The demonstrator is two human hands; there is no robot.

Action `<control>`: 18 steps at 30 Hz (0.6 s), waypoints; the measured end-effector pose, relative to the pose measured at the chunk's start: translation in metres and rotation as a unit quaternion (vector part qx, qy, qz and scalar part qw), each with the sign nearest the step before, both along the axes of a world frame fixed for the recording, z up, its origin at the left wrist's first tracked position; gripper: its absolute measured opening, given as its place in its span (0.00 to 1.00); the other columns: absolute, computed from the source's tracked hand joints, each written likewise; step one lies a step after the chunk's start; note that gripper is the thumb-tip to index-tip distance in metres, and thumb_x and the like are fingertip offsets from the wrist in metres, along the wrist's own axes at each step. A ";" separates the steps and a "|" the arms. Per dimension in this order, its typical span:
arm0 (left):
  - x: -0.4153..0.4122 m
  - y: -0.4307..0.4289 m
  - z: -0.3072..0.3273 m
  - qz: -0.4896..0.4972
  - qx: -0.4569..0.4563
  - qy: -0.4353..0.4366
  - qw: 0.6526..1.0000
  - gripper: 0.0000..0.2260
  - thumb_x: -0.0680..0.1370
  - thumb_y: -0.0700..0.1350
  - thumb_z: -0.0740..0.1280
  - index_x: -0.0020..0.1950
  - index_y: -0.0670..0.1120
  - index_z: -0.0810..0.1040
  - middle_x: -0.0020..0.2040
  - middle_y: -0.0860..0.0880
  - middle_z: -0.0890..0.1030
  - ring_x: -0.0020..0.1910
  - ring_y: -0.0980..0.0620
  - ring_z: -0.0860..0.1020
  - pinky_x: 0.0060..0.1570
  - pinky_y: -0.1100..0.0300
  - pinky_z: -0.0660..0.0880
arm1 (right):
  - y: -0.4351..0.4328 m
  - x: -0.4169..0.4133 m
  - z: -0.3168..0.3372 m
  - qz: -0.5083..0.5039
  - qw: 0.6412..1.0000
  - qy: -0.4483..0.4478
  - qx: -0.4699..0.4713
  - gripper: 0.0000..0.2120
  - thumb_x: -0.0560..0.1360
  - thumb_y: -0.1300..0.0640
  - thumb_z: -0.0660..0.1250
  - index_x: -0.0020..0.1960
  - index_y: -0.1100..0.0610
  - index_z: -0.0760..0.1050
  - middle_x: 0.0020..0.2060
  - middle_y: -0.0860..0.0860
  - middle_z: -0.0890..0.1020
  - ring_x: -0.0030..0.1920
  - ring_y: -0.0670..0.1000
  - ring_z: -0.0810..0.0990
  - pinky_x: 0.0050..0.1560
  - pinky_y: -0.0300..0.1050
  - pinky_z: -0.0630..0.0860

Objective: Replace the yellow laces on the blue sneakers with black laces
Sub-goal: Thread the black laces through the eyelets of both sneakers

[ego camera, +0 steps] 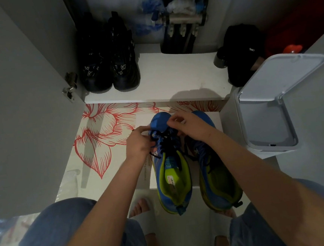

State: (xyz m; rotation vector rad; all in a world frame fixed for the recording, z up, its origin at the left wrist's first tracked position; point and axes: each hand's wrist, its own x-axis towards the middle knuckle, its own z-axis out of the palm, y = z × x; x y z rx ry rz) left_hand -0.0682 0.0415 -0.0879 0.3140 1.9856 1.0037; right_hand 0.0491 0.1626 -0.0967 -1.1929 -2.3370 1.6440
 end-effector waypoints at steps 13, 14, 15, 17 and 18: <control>-0.002 0.005 -0.008 -0.001 -0.022 0.037 0.999 0.18 0.74 0.24 0.59 0.31 0.43 0.73 0.41 0.40 0.78 0.43 0.39 0.81 0.48 0.44 0.79 | -0.005 -0.001 0.000 0.000 1.000 0.006 0.029 0.06 0.75 0.58 0.67 0.50 0.59 0.76 0.49 0.52 0.76 0.43 0.47 0.75 0.43 0.37 0.73; -0.001 0.005 -0.007 0.001 -0.018 0.039 0.999 0.17 0.73 0.24 0.59 0.32 0.43 0.73 0.42 0.40 0.78 0.42 0.40 0.81 0.49 0.44 0.79 | -0.007 -0.002 -0.001 0.041 0.997 -0.010 0.061 0.05 0.74 0.58 0.70 0.49 0.58 0.78 0.50 0.51 0.75 0.47 0.47 0.74 0.47 0.40 0.72; 0.001 0.004 -0.005 0.001 -0.014 0.043 0.999 0.16 0.73 0.25 0.60 0.33 0.44 0.73 0.43 0.40 0.78 0.40 0.41 0.80 0.48 0.45 0.79 | -0.008 -0.002 -0.003 0.059 0.994 -0.023 0.086 0.04 0.72 0.59 0.71 0.47 0.57 0.79 0.48 0.50 0.74 0.48 0.46 0.73 0.50 0.41 0.71; 0.003 0.003 -0.003 0.000 -0.002 0.041 0.999 0.14 0.72 0.25 0.62 0.39 0.44 0.74 0.44 0.41 0.78 0.39 0.42 0.79 0.47 0.44 0.79 | -0.007 -0.002 -0.004 0.044 0.994 -0.026 0.097 0.02 0.72 0.60 0.71 0.43 0.58 0.79 0.43 0.47 0.73 0.46 0.46 0.73 0.50 0.42 0.70; 0.003 0.003 -0.003 0.002 0.005 0.036 0.999 0.13 0.73 0.25 0.62 0.43 0.43 0.74 0.45 0.41 0.78 0.38 0.41 0.79 0.47 0.43 0.79 | -0.006 -0.002 -0.006 0.026 0.995 -0.024 0.098 0.03 0.73 0.61 0.70 0.41 0.57 0.78 0.42 0.46 0.74 0.45 0.46 0.74 0.49 0.43 0.71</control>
